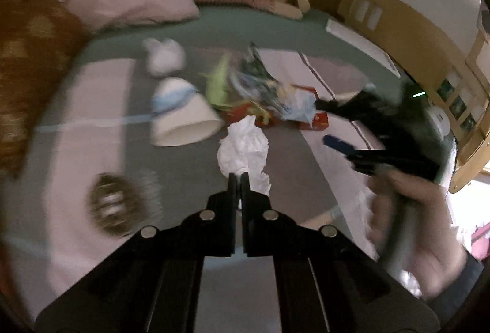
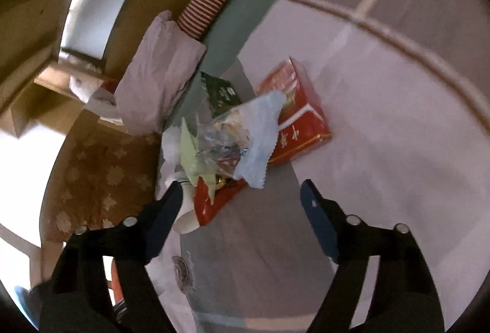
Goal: Collect trash
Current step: 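Grasp the white tissue with the left tool while the right tool grasps the clear plastic bag, then lift the tissue and plastic bag off the bed with both tools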
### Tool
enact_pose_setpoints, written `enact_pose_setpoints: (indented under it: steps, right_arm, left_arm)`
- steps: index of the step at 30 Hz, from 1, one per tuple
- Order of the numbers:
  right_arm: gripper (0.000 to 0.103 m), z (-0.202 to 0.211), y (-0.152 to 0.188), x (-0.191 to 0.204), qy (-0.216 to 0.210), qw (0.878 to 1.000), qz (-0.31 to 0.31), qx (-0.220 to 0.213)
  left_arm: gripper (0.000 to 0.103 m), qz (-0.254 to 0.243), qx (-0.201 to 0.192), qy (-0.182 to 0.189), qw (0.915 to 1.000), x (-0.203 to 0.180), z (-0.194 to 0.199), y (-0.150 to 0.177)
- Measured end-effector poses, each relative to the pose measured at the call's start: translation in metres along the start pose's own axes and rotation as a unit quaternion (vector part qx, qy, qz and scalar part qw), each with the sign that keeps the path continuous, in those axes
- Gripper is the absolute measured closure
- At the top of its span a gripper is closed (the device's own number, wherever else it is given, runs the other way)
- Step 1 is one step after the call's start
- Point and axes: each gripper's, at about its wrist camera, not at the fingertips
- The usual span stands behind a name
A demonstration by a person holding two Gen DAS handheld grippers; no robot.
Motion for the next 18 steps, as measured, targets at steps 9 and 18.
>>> enact_pose_setpoints:
  steps: [9,18]
  right_arm:
    - [0.083,-0.017,-0.013,-0.027,-0.04,0.996,-0.08,0.011]
    - [0.09,0.07,-0.013,0.02,-0.033,0.999,0.035,0.016]
  left_arm:
    - [0.099,0.073,-0.088,0.001,0.9934,0.017,0.135,0.024]
    - [0.099,0.088,-0.077,-0.006,0.9931,0.014,0.13,0.045]
Point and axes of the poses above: each gripper's, at about its wrist camera, not at the fingertips, and z roughly against the way its jaws point, x to its left, y to its underside, and after that the axes turned 10 degrees about -x, right-handed
